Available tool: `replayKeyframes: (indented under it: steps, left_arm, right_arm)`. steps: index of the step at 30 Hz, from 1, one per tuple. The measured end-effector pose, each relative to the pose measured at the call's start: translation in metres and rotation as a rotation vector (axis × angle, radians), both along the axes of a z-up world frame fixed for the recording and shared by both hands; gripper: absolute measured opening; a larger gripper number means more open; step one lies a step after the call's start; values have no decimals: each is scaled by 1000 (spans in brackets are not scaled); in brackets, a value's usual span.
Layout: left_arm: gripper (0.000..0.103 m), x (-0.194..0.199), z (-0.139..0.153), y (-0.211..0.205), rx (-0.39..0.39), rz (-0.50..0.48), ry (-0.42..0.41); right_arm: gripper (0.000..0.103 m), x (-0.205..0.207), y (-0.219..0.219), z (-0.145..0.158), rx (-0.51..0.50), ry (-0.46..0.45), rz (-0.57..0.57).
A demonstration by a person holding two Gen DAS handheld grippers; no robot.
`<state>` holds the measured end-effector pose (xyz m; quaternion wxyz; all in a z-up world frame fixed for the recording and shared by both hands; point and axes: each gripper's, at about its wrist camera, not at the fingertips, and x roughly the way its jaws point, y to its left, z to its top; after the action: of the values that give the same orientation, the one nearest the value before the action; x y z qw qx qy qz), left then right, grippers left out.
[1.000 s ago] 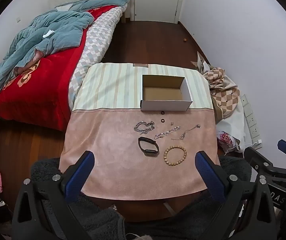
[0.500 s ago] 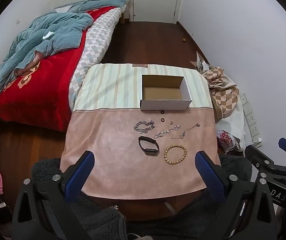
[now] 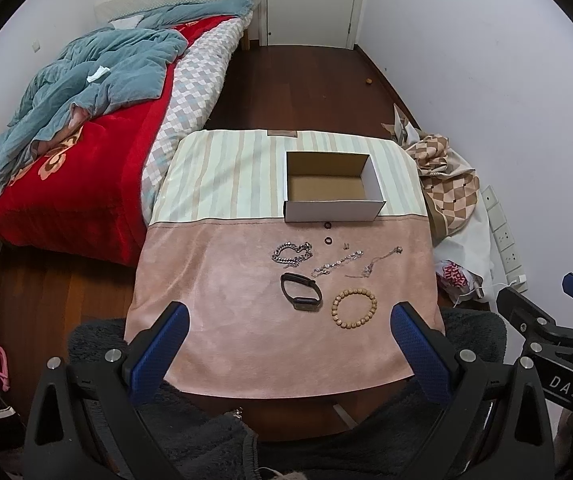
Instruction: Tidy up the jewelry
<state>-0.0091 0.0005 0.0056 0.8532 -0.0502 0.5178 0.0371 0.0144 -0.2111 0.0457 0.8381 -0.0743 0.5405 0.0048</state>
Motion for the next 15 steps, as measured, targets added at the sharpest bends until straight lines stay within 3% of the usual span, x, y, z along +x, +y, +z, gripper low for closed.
replayKeyframes:
  steps: [15]
  left_arm:
    - [103, -1, 2, -2, 4, -3, -2]
  right_arm:
    - [103, -4, 0, 6, 6, -8, 1]
